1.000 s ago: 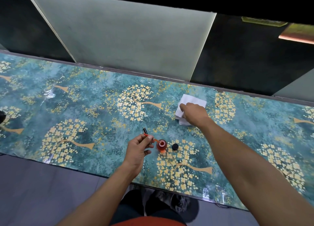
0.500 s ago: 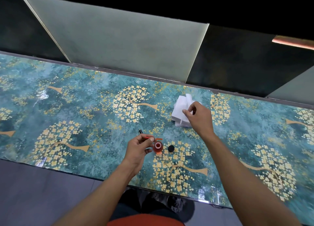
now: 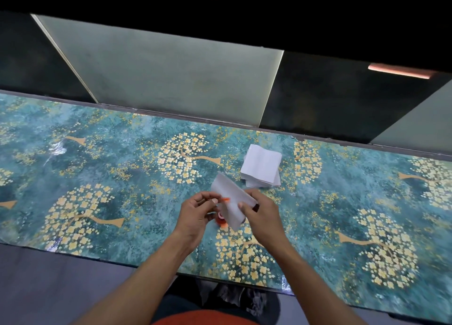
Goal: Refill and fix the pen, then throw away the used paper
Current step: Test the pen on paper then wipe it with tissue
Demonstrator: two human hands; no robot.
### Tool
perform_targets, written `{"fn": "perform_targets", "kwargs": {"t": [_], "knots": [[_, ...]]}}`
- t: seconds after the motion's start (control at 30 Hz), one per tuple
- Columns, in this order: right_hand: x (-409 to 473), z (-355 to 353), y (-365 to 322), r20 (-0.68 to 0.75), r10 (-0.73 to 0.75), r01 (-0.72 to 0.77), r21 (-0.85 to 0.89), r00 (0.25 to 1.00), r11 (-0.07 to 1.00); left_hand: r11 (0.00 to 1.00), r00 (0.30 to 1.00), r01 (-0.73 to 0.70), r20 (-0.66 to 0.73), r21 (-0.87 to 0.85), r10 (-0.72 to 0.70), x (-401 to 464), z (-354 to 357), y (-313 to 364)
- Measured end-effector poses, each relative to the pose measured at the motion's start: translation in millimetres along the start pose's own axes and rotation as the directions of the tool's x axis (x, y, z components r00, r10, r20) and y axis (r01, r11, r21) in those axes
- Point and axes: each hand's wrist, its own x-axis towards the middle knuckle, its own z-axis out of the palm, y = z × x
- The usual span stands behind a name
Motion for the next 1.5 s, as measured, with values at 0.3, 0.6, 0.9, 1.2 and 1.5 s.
{"fn": "perform_targets", "kwargs": {"t": [0.3,0.6,0.9,1.2,1.5], "knots": [[-12,18,-22,0.199,0.101,-0.214,0.708,0.975,0.673,0.991,0.997,-0.075,0.007,0.109,0.074,-15,7,2],[-22,34,-14,0.178,0.185,-0.25,0.818,0.966,0.517,0.993,0.997,-0.073,0.012,0.096,0.072,-27,10,-2],[-32,43,-13,-0.009,0.355,-0.284,0.581,0.935,0.763,1.0,1.0,-0.02,-0.009,-0.022,0.019,-33,18,-14],[-37,40,-13,-0.036,0.273,-0.214,0.53,0.961,0.821,0.955,0.983,-0.183,0.065,0.233,0.172,-44,18,-11],[-28,26,-14,-0.039,0.276,-0.188,0.64,0.96,0.745,0.92,0.977,-0.209,0.041,0.332,0.208,-46,18,-10]]}}
